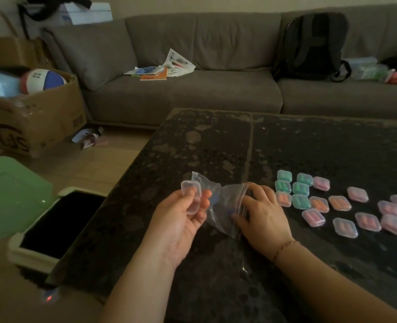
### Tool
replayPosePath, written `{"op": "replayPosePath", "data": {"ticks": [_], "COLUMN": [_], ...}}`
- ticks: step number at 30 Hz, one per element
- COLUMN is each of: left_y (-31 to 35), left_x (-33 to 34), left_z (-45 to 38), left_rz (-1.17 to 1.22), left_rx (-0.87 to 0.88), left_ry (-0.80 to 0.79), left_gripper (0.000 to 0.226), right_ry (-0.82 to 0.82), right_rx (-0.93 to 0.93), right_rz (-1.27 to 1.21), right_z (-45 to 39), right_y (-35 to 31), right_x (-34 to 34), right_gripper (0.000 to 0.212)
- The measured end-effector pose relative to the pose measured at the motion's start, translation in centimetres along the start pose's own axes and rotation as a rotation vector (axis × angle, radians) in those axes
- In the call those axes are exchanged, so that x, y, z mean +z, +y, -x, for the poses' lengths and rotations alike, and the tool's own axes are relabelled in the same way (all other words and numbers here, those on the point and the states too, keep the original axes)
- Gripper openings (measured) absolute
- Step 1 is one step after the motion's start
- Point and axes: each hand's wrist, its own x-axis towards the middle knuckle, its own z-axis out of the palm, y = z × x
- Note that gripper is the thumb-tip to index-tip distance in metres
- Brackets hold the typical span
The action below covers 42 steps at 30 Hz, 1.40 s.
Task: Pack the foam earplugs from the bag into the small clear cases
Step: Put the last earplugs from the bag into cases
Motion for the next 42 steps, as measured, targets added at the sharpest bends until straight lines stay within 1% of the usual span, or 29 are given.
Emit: {"op": "replayPosePath", "data": {"ticks": [6, 10, 12, 14, 16, 19, 20, 22, 26, 31, 33, 35, 38, 40, 42], "left_y": [-0.1, -0.5, -0.7, -1.0, -1.1, -1.1, -1.1, -1.1, -1.1, -1.1, -1.2, -1.2, -1.3, -1.2, -1.2], "left_x": [0.2, 0.4, 0.7, 0.9, 0.9, 1.0, 1.1, 1.2, 1.1, 1.1, 1.0, 0.8, 0.9, 1.0, 1.0], "left_z": [0.0, 0.1, 0.3, 0.5, 0.8, 1.4, 1.6, 1.9, 1.8, 2.1, 2.1, 2.1, 1.9, 1.8, 1.5], "left_rz": [-0.064, -0.131, -0.159, -0.189, -0.217, -0.240, -0.223, -0.176, -0.184, -0.238, -0.233, -0.186, -0.110, -0.046, 0.099], "left_rx": [-0.002, -0.012, -0.037, -0.062, -0.079, -0.093, -0.104, -0.129, -0.148, -0.107, -0.090, -0.085, -0.043, 0.003, 0.023], "left_ry": [0.020, 0.011, -0.020, -0.066, -0.129, -0.232, -0.257, -0.286, -0.307, -0.373, -0.381, -0.388, -0.354, -0.284, -0.212], "left_gripper": [0.022, 0.025, 0.029, 0.033, 0.034, 0.035, 0.036, 0.040, 0.039, 0.046, 0.043, 0.039, 0.032, 0.034, 0.037], "right_ry": [0.098, 0.137, 0.244, 0.345, 0.385, 0.449, 0.463, 0.485, 0.472, 0.297, 0.288, 0.342, 0.505, 0.587, 0.584], "right_rx": [-0.059, -0.093, -0.098, -0.133, -0.223, -0.462, -0.509, -0.544, -0.550, -0.536, -0.522, -0.488, -0.379, -0.266, -0.115], "right_rz": [0.032, 0.034, 0.006, -0.097, -0.225, -0.167, -0.156, -0.137, -0.061, -0.030, -0.044, -0.130, -0.337, -0.418, -0.418], "right_z": [0.3, 1.2, 1.7, 2.0, 2.1, 2.3, 2.4, 2.5, 2.5, 2.7, 2.6, 2.7, 2.7, 2.5, 2.3], "right_y": [0.3, 0.7, 0.7, 0.2, -0.5, -1.4, -1.6, -2.0, -2.5, -2.8, -2.7, -2.8, -2.6, -2.2, -1.5], "right_x": [-1.1, -3.1, -3.9, -4.5, -4.8, -4.6, -4.4, -4.0, -4.0, -4.2, -4.1, -4.2, -4.4, -4.4, -4.1], "right_gripper": [0.025, 0.021, 0.020, 0.021, 0.026, 0.024, 0.022, 0.020, 0.017, 0.021, 0.021, 0.018, 0.022, 0.016, 0.012]}}
